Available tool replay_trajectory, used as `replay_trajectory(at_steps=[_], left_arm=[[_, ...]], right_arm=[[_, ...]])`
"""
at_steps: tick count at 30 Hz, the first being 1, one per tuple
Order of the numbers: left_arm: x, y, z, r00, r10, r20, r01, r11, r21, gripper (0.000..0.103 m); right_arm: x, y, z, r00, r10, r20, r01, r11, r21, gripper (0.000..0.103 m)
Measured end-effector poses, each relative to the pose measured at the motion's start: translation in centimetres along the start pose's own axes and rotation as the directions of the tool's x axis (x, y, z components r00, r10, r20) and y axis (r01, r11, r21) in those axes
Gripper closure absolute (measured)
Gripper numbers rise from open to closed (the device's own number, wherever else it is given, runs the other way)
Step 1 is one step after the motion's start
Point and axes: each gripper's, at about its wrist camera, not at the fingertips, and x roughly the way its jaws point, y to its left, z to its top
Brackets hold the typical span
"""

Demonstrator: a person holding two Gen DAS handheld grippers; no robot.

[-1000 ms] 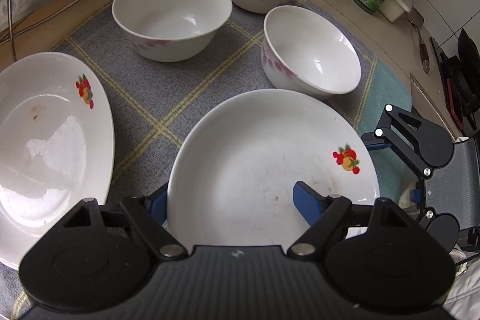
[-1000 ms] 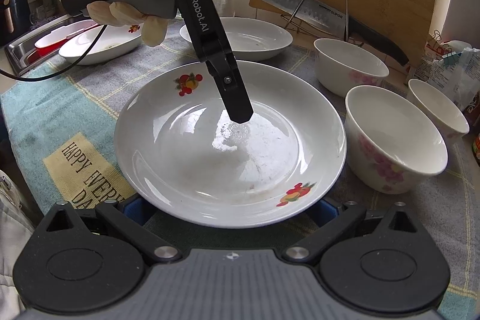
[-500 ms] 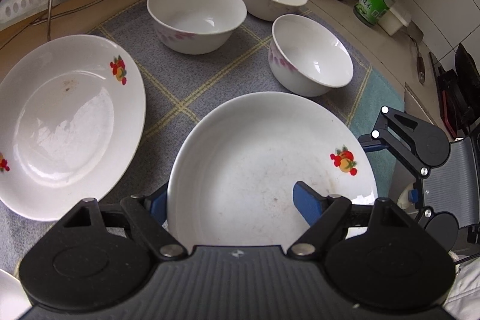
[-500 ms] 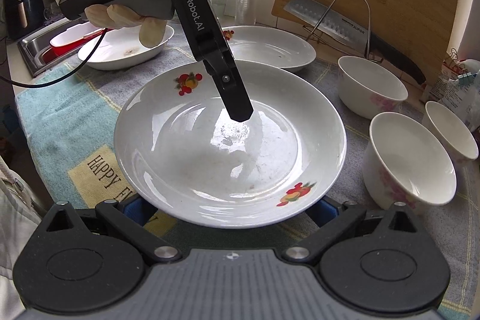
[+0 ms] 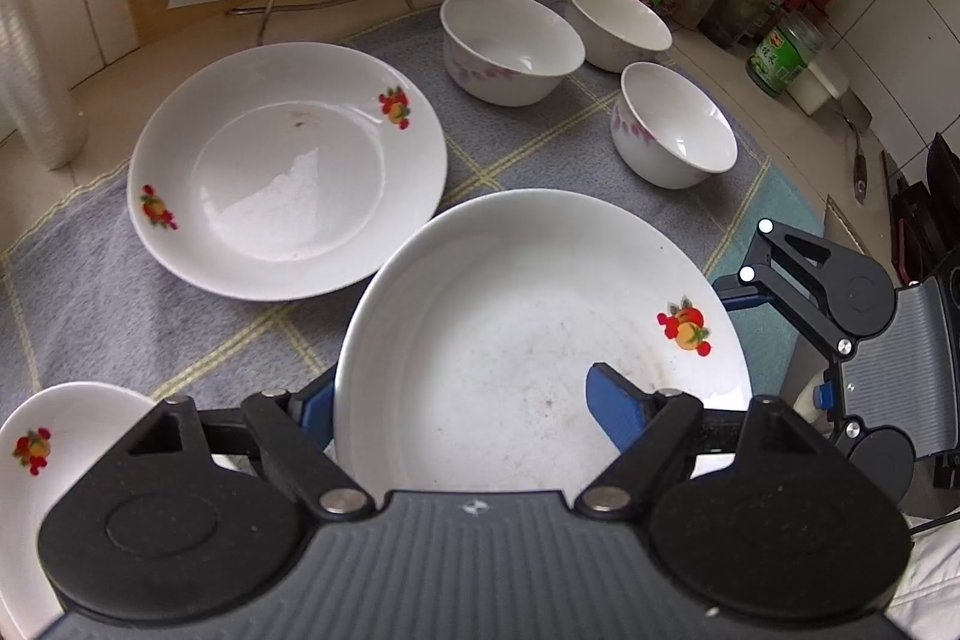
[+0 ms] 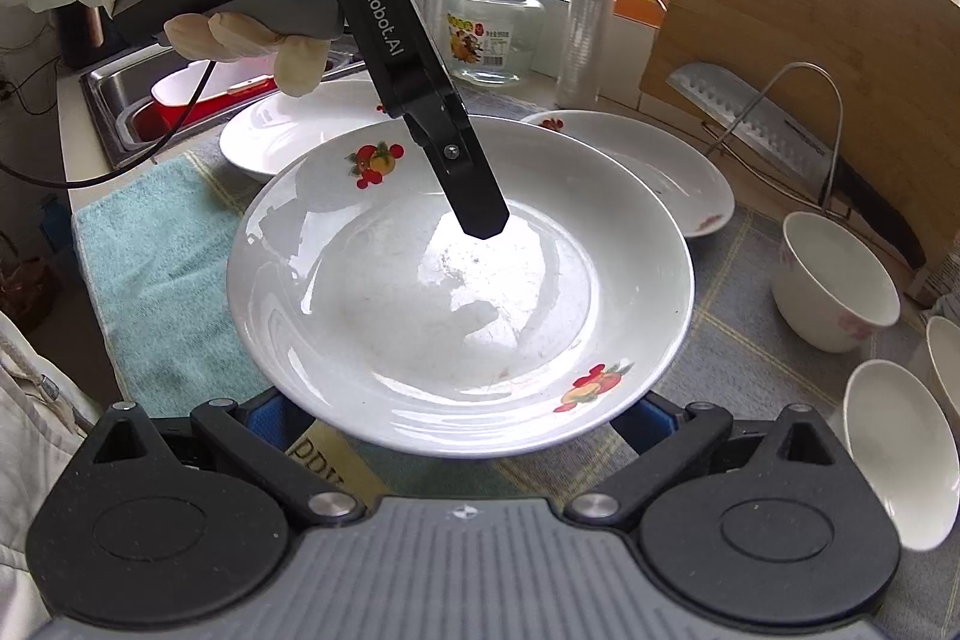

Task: Organize plates and bowls
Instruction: 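Slide the held fruit-print plate with the left gripper toward another fruit-print plate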

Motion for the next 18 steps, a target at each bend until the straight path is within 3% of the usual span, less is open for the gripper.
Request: replay_trajectory(at_steps=[18], left_arm=[[-5.8, 7.5, -5.6, 0.995, 0.08, 0.061, -0.071, 0.988, -0.138, 0.021]], right_arm=[[5.2, 4.7, 6.5, 0.995, 0.102, 0.004, -0.1, 0.987, -0.128, 0.0]])
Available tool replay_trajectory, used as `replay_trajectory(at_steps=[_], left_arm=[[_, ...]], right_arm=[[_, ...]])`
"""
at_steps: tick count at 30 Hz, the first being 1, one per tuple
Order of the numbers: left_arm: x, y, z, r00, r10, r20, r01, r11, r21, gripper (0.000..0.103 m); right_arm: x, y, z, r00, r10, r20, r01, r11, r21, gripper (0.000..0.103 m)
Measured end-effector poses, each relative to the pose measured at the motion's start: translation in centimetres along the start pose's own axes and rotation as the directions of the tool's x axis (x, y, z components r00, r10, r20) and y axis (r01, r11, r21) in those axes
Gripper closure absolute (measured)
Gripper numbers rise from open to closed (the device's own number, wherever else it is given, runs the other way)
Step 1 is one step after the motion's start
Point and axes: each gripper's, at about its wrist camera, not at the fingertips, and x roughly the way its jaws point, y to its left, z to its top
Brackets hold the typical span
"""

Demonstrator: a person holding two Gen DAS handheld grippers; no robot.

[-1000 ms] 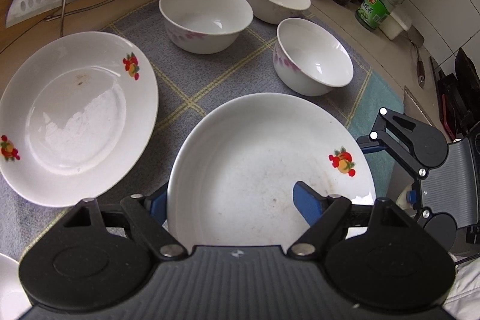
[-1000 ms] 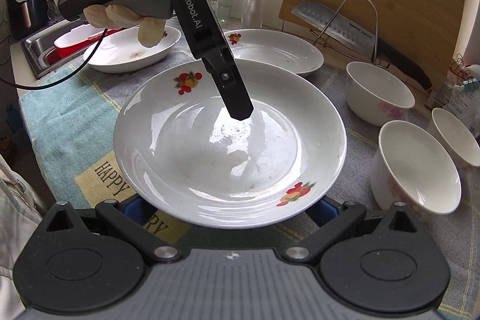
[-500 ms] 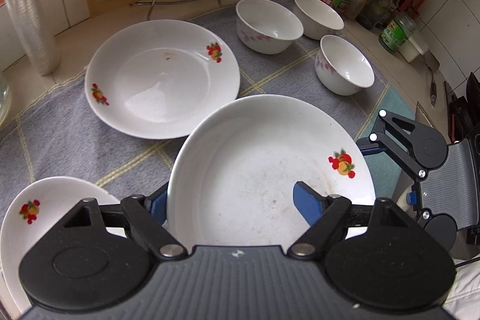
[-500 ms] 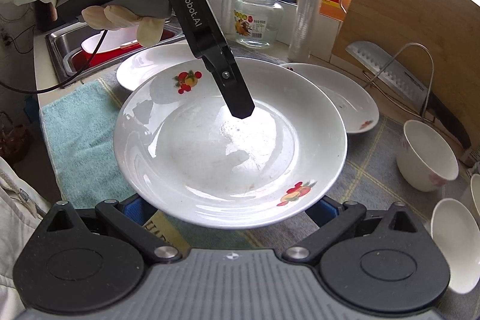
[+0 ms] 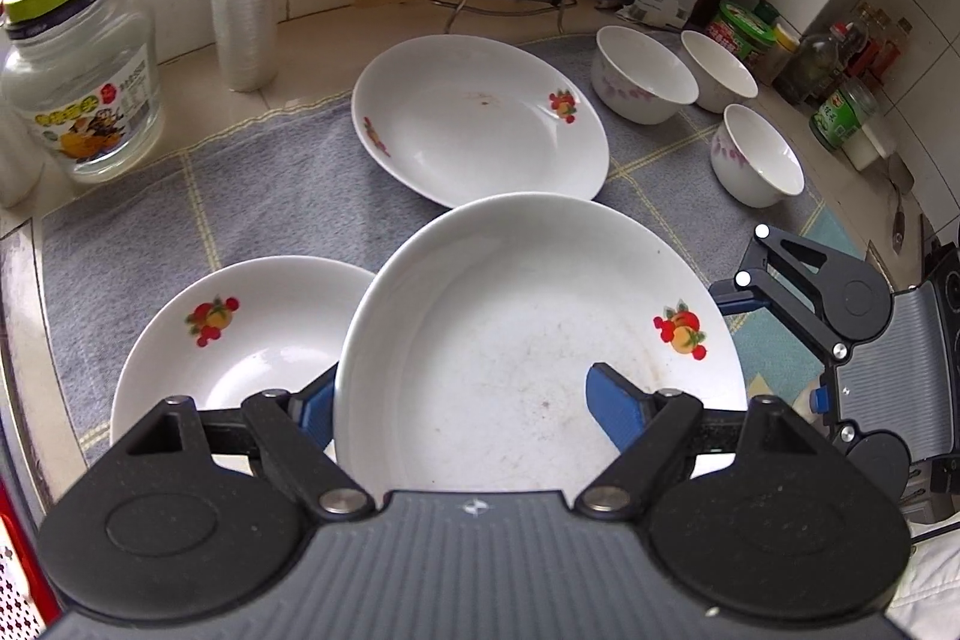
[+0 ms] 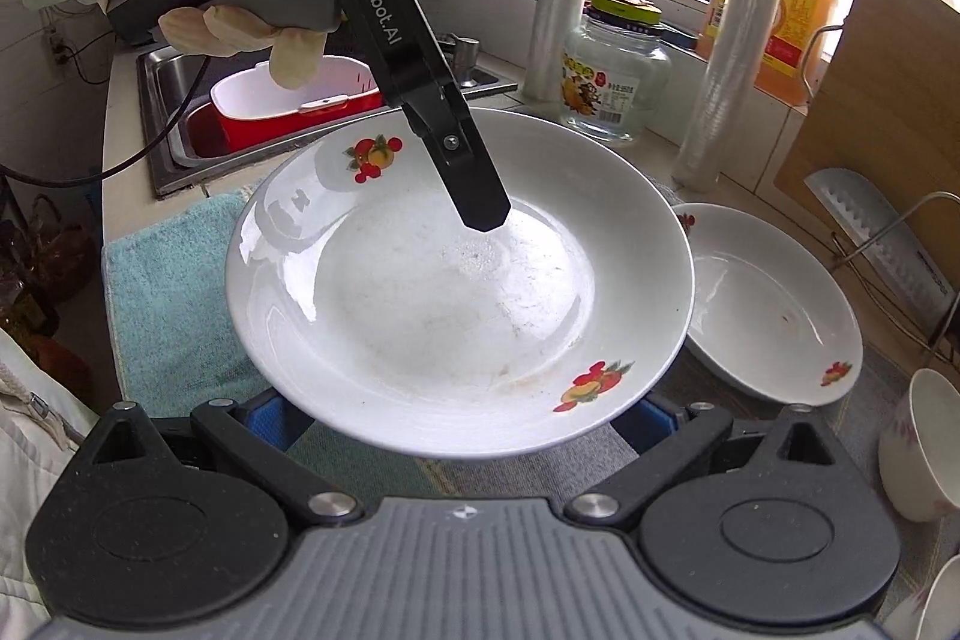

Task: Organize plates and bowls
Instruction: 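Slide the held fruit-print plate with the left gripper toward another fruit-print plate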

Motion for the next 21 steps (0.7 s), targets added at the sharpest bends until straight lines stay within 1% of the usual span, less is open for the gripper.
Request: replay_trajectory(at_steps=[10, 21], left_arm=[[-1.2, 3.9, -1.5, 1.0, 0.016, 0.011, -0.015, 0.998, -0.057, 0.021], [-1.2, 7.1, -2.3, 1.0, 0.014, 0.014, -0.012, 0.996, -0.09, 0.021]], right_arm=[[3.1, 1.0, 2.6, 0.999, 0.043, -0.013, -0.043, 0.998, -0.035, 0.0], [6.0, 1.6, 4.6, 0.998, 0.059, -0.036, -0.061, 0.997, -0.045, 0.0]])
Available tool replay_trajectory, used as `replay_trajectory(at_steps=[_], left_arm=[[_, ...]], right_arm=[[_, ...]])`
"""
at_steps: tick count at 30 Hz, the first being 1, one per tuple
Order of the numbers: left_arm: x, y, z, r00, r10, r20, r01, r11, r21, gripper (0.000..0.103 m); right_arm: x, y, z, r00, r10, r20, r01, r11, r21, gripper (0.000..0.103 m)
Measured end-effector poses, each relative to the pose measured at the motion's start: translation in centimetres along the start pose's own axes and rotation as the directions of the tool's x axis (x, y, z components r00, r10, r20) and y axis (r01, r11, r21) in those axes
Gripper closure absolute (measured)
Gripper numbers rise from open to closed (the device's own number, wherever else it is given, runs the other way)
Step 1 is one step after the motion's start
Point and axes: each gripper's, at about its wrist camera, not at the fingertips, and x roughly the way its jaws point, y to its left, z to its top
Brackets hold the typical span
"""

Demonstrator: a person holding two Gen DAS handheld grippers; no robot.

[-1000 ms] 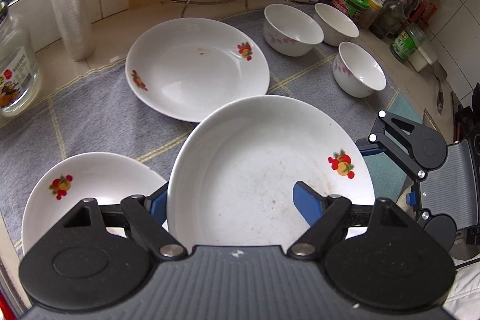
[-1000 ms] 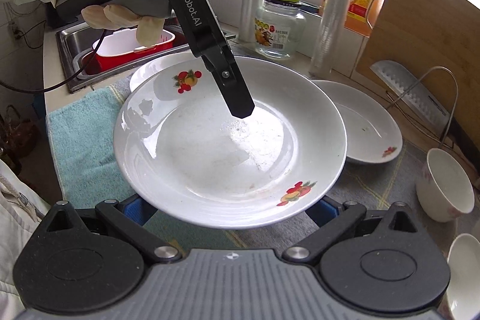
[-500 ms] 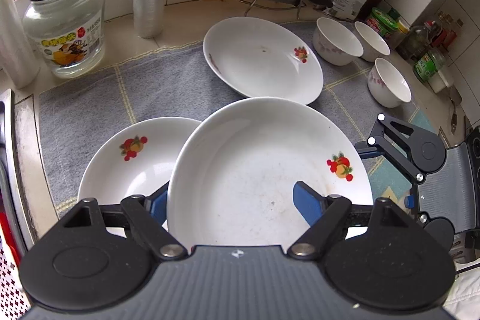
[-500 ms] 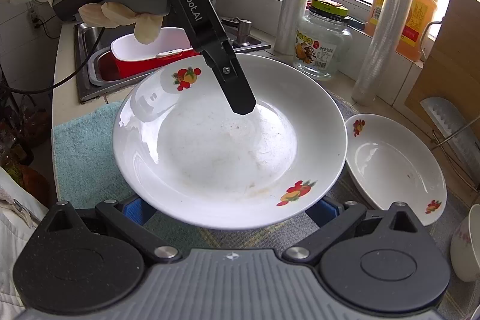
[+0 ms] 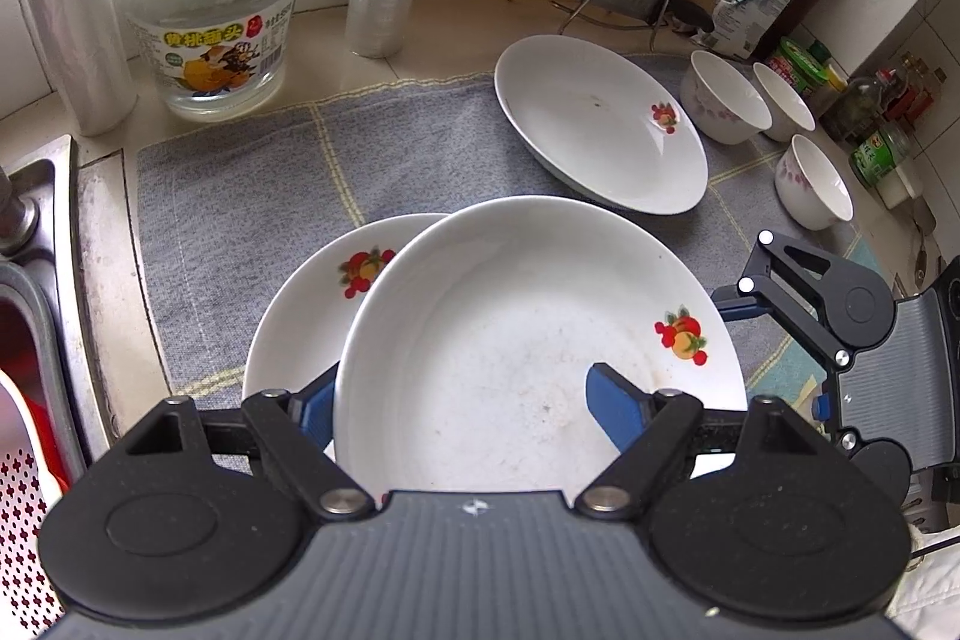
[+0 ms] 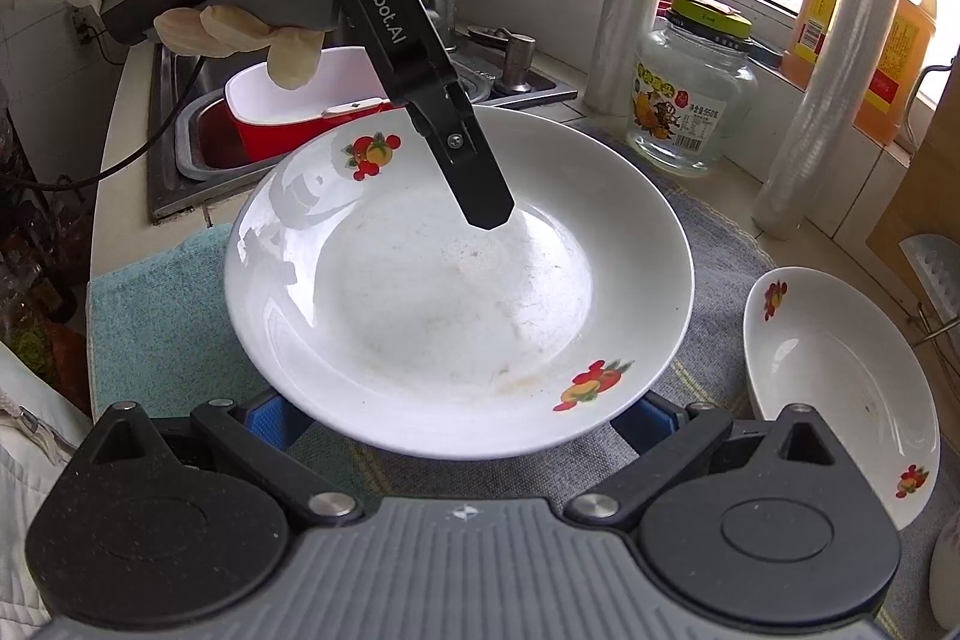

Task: Organize plates and bowls
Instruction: 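Slide the held fruit-print plate with the left gripper toward another fruit-print plate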

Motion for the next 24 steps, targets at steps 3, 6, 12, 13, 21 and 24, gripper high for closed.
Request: replay_trajectory(at_steps=[3, 6, 12, 13, 21, 24], left_arm=[[0.2, 0.7, 0.0, 1.0, -0.006, -0.003, 0.006, 1.0, -0.003, 0.021], [0.4, 1.2, 0.1, 1.0, -0.013, -0.006, 0.013, 1.0, -0.007, 0.021], [1.1, 1.7, 0.4, 0.999, -0.027, -0.02, 0.027, 1.0, -0.003, 0.021], [1.3, 1.8, 0.5, 0.999, -0.03, -0.022, 0.03, 1.0, -0.002, 0.021], [2.1, 1.8, 0.9, 0.998, -0.036, -0.042, 0.036, 0.999, 0.013, 0.021], [2.4, 1.8, 0.9, 0.998, -0.031, -0.053, 0.032, 0.999, 0.018, 0.021]], right_arm=[[0.5, -0.1, 0.4, 1.0, 0.0, -0.009, 0.0, 1.0, 0.0, 0.0], [0.9, -0.1, 0.6, 1.0, -0.001, -0.018, 0.001, 1.0, 0.003, 0.0], [1.3, -0.3, 0.7, 0.999, -0.005, -0.035, 0.006, 1.0, 0.016, 0.0], [1.3, -0.3, 0.7, 0.999, -0.007, -0.037, 0.007, 1.0, 0.018, 0.0], [1.1, -0.5, 0.7, 0.999, -0.021, -0.046, 0.022, 0.999, 0.032, 0.0], [1.1, -0.4, 0.7, 0.999, -0.024, -0.047, 0.025, 0.999, 0.034, 0.0]])
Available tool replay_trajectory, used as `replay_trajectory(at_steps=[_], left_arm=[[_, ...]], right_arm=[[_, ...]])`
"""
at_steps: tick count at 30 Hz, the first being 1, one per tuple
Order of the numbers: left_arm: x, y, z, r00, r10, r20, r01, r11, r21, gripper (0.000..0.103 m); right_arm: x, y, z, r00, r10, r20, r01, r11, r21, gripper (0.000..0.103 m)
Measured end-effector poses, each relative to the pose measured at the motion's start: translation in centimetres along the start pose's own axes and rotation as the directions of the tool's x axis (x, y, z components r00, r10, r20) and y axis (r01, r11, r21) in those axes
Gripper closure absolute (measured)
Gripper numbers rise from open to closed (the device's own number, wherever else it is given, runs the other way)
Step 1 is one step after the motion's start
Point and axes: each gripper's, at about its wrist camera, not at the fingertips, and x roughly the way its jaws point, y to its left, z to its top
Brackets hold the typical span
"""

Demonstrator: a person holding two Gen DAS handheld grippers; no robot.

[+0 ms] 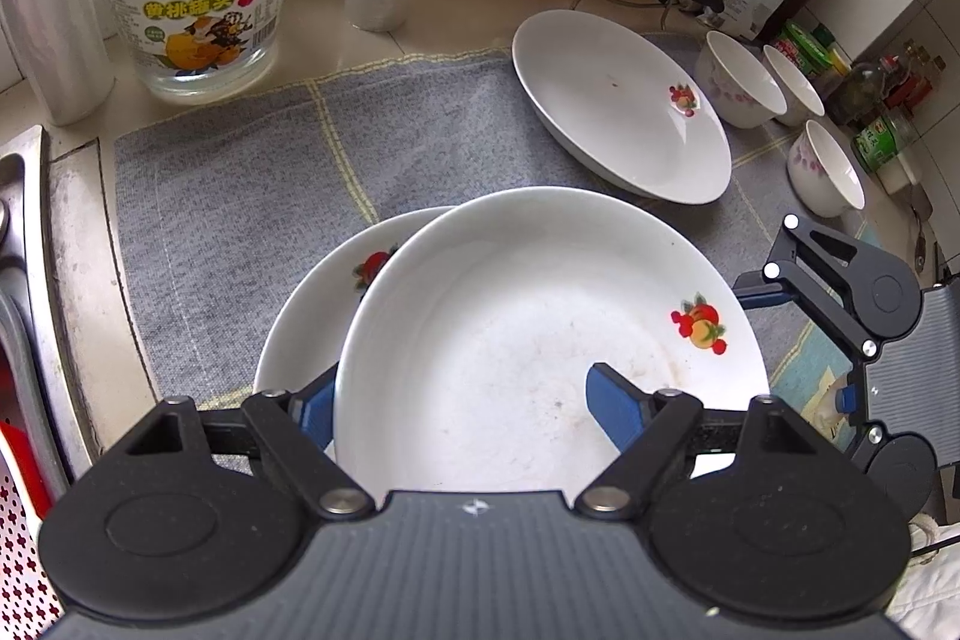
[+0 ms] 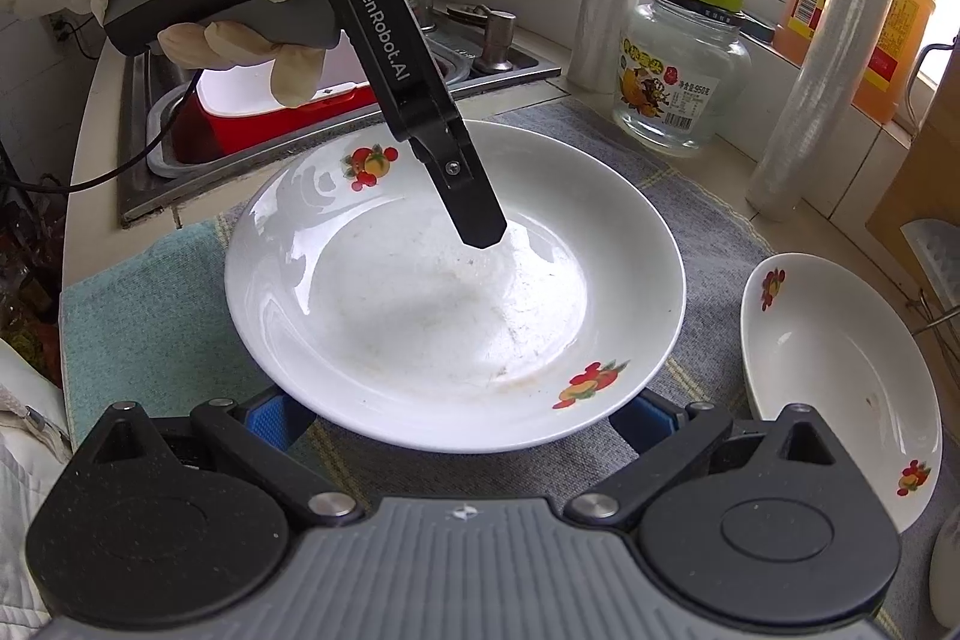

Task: Organize plates and bowls
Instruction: 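Slide the held fruit-print plate with the left gripper toward another fruit-print plate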

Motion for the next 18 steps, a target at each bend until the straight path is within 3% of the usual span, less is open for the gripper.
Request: replay_trajectory(at_steps=[18], left_arm=[[1.1, -0.7, 0.6, 0.995, 0.063, -0.073, -0.058, 0.996, 0.063, 0.021]], right_arm=[[-0.2, 0.1, -0.2, 1.0, -0.015, 0.012, 0.015, 1.0, 0.007, 0.0]])
